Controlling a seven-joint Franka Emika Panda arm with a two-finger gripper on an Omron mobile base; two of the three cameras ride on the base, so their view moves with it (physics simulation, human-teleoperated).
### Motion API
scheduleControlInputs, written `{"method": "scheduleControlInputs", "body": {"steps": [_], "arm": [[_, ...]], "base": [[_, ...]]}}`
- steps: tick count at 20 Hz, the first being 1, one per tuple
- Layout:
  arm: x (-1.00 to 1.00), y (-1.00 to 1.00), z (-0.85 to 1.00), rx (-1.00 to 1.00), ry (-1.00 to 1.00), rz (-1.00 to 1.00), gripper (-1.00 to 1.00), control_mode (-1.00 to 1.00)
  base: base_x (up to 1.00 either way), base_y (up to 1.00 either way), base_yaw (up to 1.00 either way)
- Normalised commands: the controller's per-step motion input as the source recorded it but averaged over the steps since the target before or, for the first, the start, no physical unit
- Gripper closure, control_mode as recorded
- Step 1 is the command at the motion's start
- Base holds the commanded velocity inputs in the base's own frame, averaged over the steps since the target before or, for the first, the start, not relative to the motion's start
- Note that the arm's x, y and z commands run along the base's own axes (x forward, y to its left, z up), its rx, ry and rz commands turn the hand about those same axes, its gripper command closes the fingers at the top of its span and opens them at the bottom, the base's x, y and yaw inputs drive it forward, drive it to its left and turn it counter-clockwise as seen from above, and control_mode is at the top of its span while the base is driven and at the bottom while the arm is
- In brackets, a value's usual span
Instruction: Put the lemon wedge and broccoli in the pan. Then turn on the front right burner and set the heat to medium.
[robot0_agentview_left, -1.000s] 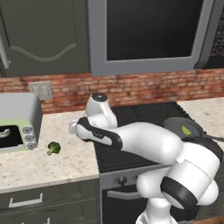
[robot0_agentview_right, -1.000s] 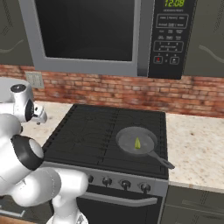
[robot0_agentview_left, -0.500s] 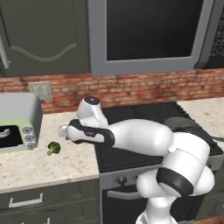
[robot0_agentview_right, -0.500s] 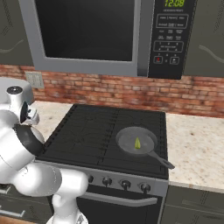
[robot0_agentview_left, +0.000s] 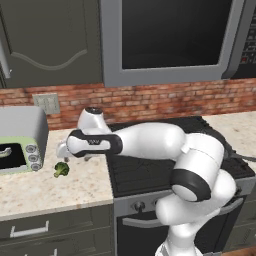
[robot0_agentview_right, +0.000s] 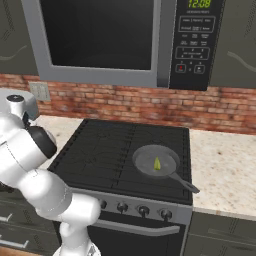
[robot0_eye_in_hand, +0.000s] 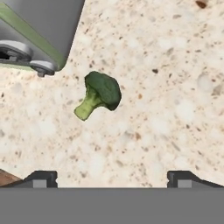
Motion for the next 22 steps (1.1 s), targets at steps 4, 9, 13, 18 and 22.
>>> {"method": "scheduleControlInputs", "body": {"steps": [4, 9, 13, 18, 22], "arm": [[0.15, 0.32, -0.32, -0.01, 0.0, 0.03, -1.0, -1.0], [0.2, 0.1, -0.41, -0.05, -0.02, 0.0, -1.0, -1.0], [0.26, 0.12, -0.12, -0.01, 0.0, 0.0, -1.0, -1.0], [0.19, 0.26, 0.0, 0.0, 0.0, 0.0, -1.0, -1.0], [0.21, 0.21, -0.01, 0.0, 0.0, 0.0, -1.0, -1.0]], "base": [[0.0, 0.0, 0.0], [0.0, 0.0, 0.0], [0.0, 0.0, 0.0], [0.0, 0.0, 0.0], [0.0, 0.0, 0.0]]}}
